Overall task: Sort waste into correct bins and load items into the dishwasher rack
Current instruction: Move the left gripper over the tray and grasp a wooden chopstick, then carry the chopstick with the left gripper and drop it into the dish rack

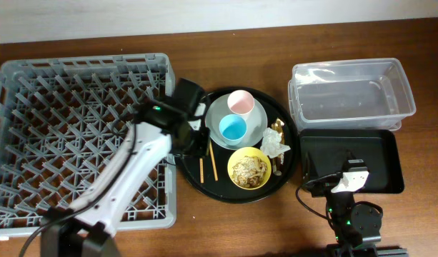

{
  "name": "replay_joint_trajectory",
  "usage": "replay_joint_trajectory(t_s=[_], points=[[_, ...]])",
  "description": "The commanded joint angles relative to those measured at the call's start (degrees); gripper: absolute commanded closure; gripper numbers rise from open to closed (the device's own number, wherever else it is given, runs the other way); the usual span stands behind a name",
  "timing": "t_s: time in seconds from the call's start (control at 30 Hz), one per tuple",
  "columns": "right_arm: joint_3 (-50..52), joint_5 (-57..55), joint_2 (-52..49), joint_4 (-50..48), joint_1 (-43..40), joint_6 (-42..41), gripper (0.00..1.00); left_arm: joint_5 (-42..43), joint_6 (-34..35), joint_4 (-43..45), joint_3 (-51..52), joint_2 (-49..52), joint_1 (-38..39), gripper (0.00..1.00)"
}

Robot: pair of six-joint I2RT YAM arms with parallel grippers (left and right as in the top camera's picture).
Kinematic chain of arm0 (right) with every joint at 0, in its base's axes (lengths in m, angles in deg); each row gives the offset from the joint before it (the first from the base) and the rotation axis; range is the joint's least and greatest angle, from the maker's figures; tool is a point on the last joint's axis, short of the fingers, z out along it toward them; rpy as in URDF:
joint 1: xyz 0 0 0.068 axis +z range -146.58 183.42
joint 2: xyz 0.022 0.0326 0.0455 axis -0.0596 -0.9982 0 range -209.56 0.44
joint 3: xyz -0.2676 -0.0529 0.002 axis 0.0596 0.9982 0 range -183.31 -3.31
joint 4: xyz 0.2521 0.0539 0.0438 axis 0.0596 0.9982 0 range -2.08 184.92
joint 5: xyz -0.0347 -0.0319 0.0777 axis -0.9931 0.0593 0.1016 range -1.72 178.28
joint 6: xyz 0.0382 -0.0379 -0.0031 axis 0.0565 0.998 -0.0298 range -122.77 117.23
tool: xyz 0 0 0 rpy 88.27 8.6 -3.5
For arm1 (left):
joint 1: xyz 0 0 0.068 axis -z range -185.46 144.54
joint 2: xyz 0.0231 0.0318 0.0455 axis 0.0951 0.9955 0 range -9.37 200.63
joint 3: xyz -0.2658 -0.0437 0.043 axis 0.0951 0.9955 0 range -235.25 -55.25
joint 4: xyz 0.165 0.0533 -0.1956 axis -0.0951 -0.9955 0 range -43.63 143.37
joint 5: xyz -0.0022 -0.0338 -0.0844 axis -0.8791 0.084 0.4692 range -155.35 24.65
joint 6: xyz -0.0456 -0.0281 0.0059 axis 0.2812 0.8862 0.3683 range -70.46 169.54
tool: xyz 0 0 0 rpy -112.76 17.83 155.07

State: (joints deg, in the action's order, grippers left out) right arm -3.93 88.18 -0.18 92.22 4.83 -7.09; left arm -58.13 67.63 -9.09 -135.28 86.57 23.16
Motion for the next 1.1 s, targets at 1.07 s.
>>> replay_joint_trajectory(t_s=[1.07], points=[[0.31, -0.52, 0.42, 0.35, -0.42, 0.02, 0.01, -13.73, 8.48, 11.06, 0.90, 18.49, 2.78, 0.85]])
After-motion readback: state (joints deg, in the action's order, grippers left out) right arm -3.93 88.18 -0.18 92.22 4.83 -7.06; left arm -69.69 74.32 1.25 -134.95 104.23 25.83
